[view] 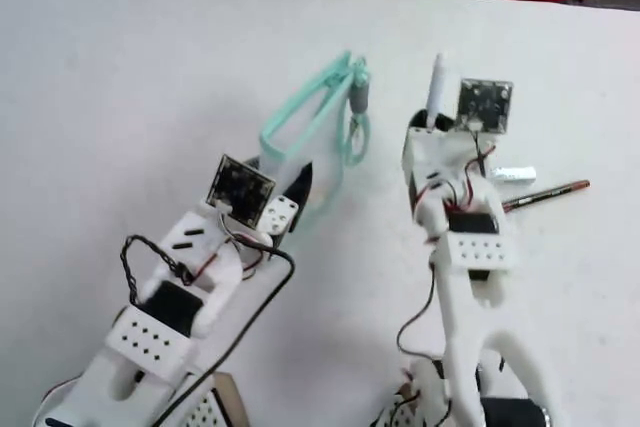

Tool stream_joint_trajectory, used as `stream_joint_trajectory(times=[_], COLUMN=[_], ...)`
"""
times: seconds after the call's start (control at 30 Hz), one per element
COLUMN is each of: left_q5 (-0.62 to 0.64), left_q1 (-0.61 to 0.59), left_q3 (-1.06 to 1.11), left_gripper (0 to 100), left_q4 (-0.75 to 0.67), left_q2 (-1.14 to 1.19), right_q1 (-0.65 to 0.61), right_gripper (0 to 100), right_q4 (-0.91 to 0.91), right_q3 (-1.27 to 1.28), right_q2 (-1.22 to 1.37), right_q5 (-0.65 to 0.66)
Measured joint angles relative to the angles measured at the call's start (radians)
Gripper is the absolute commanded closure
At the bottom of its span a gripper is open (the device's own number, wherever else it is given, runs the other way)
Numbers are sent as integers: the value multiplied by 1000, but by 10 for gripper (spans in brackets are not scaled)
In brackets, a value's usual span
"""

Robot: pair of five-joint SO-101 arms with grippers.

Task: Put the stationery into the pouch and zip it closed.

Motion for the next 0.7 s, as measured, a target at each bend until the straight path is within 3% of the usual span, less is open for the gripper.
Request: stream_joint_trajectory(times=[0.3,0.43,0.7], left_q5=[0,0,0], left_q1=[0,0,0], left_q3=[0,0,0], left_gripper=[880,880,880], left_q4=[0,0,0], left_q2=[0,0,0], right_q1=[8,14,12], right_gripper=[979,979,979], right_q4=[199,324,242], right_q3=[-315,-400,-282], right_q2=[351,384,272], right_q5=[3,3,3])
